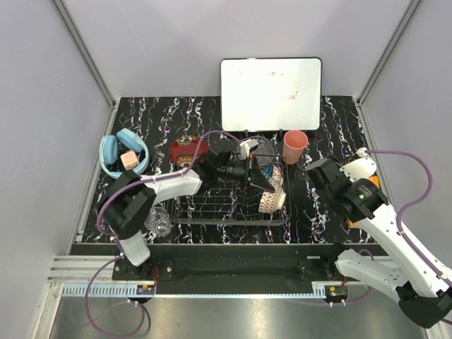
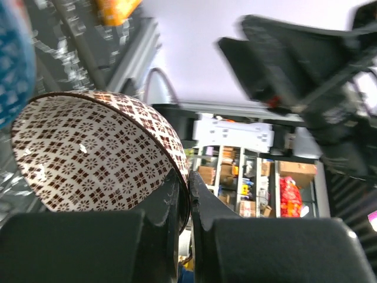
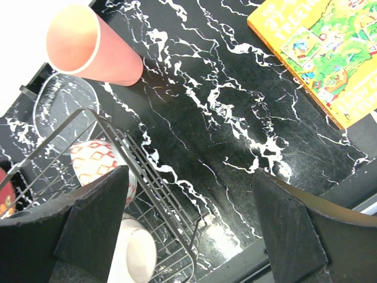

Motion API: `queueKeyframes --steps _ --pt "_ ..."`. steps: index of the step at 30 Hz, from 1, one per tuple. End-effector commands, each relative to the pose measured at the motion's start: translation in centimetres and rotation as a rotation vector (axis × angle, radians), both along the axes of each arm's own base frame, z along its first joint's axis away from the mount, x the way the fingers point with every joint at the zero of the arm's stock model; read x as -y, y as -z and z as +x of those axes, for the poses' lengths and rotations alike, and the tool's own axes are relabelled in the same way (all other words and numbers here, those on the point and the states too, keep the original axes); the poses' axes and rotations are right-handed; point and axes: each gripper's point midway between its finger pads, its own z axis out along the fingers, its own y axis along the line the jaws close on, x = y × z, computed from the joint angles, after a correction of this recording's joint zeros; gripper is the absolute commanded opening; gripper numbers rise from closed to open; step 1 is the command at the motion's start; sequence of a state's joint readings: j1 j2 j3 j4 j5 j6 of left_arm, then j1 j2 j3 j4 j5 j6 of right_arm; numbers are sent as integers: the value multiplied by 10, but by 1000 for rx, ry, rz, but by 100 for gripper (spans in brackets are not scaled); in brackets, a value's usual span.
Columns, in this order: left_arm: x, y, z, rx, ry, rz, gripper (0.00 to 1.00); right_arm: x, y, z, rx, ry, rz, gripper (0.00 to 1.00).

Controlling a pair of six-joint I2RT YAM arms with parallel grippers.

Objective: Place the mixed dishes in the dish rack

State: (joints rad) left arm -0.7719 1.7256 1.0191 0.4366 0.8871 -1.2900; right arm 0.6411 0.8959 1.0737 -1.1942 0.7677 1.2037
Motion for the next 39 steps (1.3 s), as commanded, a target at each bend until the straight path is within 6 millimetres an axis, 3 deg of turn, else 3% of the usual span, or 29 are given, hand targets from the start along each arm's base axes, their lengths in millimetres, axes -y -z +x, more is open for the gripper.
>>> queueKeyframes --steps 1,10,15,19,20,22,26,29,32,39 --pt "3 10 3 99 -13 38 0 -2 -19 4 59 -6 29 92" --pt "15 30 -23 63 31 78 0 -3 -17 2 57 -16 40 92" --pt "14 37 -25 46 24 92 0 -4 -11 0 46 -21 46 92" --pt "16 37 -24 25 19 94 7 -6 -4 -1 29 -29 48 93" --pt "17 34 -24 25 22 86 17 -6 -3 -1 29 -30 51 93" --pt "17 34 -23 18 21 84 25 -8 1 -2 18 -34 53 93" --pt "16 28 -21 27 21 77 65 -7 3 -3 15 -37 55 93" --pt "14 19 -22 50 27 63 71 -9 6 -3 10 -40 56 94" --pt "12 4 -25 91 42 41 82 -12 10 -2 -5 -51 57 94" --pt "-3 -20 -22 205 68 10 99 -28 34 4 -76 -108 47 91"
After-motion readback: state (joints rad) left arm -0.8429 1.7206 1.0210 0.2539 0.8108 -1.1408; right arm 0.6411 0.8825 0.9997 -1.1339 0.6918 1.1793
